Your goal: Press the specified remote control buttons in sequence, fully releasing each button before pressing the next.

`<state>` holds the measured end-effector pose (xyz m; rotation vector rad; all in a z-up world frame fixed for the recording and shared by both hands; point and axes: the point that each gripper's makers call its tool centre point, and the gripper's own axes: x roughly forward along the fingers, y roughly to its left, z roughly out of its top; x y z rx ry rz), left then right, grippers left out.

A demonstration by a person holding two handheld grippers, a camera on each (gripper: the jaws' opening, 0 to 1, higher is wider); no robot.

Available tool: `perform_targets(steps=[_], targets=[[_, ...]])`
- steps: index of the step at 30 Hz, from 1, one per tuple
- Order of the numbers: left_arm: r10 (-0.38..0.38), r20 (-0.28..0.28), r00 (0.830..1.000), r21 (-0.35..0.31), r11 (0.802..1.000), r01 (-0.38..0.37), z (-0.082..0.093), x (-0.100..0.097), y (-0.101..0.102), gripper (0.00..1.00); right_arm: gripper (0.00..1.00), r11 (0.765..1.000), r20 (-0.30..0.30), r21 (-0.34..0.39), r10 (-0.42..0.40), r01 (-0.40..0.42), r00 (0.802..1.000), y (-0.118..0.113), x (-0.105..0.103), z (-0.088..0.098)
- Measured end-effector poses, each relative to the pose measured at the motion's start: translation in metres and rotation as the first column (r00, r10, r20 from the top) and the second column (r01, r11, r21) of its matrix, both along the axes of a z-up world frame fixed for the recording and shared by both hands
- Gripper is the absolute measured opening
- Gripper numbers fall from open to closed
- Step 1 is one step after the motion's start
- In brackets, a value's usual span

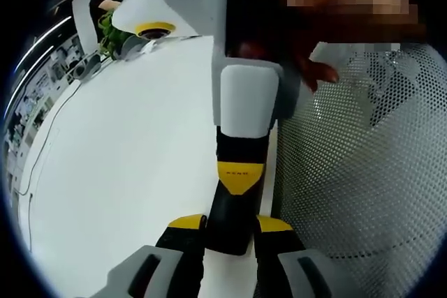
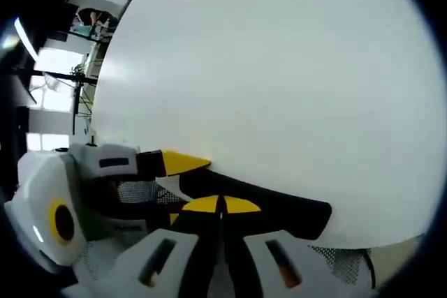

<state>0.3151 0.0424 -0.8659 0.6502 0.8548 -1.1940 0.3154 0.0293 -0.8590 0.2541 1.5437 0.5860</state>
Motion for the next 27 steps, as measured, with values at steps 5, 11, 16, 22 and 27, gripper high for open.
perform_targets(steps=[5,11,16,22,27], targets=[[-0.001,0.002,1.000,0.000,1.000,0.001,0.001,0.000,0.000,0.27,0.00,1.000,-0.003,-0.014,0.008,-0.008,1.000,0.000,0.000,0.001],[-0.004,0.000,1.000,-0.001,1.000,0.004,0.001,0.000,0.000,0.27,0.00,0.991,0.131,0.091,-0.113,0.101,0.985,-0.004,0.030,0.027],[-0.001,-0.001,1.000,0.002,1.000,0.001,0.001,0.000,0.000,0.27,0.00,0.967,0.329,0.156,-0.244,0.203,0.912,-0.021,0.066,0.064],[-0.017,0.006,1.000,0.008,1.000,0.017,0.001,0.000,-0.001,0.26,0.00,0.937,0.607,0.278,-0.341,0.210,0.718,-0.044,0.094,0.138],[-0.030,-0.001,1.000,0.008,1.000,0.030,0.001,0.001,-0.001,0.26,0.03,0.910,0.751,0.365,-0.411,0.194,0.516,-0.064,0.084,0.203]])
